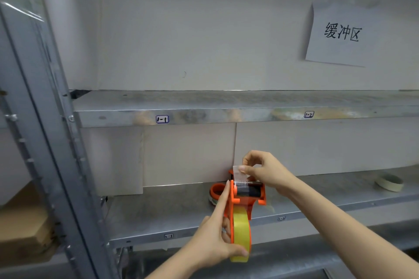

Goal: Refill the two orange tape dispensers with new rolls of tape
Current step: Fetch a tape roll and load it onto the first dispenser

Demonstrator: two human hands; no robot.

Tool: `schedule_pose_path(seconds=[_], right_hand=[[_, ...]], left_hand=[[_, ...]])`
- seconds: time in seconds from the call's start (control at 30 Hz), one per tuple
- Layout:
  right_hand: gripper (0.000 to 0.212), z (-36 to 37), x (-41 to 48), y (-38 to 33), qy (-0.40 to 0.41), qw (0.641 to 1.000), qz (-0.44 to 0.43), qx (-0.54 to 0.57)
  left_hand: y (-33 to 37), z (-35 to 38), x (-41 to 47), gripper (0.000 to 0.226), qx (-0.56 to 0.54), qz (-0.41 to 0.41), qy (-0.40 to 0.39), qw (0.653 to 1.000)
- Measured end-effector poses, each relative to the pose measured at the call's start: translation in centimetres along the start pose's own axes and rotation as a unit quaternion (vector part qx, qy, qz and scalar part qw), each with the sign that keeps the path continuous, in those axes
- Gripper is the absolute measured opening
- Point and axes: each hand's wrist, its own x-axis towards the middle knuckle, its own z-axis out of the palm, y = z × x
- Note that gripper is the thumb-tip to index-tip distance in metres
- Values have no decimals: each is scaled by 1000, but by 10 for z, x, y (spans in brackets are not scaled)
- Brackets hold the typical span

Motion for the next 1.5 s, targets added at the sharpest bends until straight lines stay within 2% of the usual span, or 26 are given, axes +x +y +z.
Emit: schedule_pose_path(seconds=[0.43,0.67,0.8,0.97,1.07,1.13,1.23,1.37,1.5], right_hand=[[19,-13,6,-2,-109,993,-38,-23],[7,-17,11,0,-132,991,-27,-23],[18,-19,12,3,-150,989,-15,-16],[18,-21,7,3,-151,988,5,15],[45,-22,2,2,-154,988,25,-9],[55,-23,-1,1,-172,985,22,-25],[53,-26,-3,1,-201,978,-11,-46],[69,-28,-4,9,-237,971,-6,-25],[65,-28,-9,18,-226,974,-30,18]], left_hand=[[3,-5,-2,128,-48,11,-13,999],[7,-7,-3,128,-73,18,-30,997],[7,-8,-3,128,-88,15,-42,995],[5,-11,-2,128,-121,4,-49,991],[3,-13,-3,127,-131,2,-56,990],[4,-14,-4,127,-137,0,-61,989],[5,-15,-5,126,-138,-5,-61,989],[4,-15,-5,125,-152,-11,-55,987],[3,-20,-3,123,-180,-2,-54,982]])
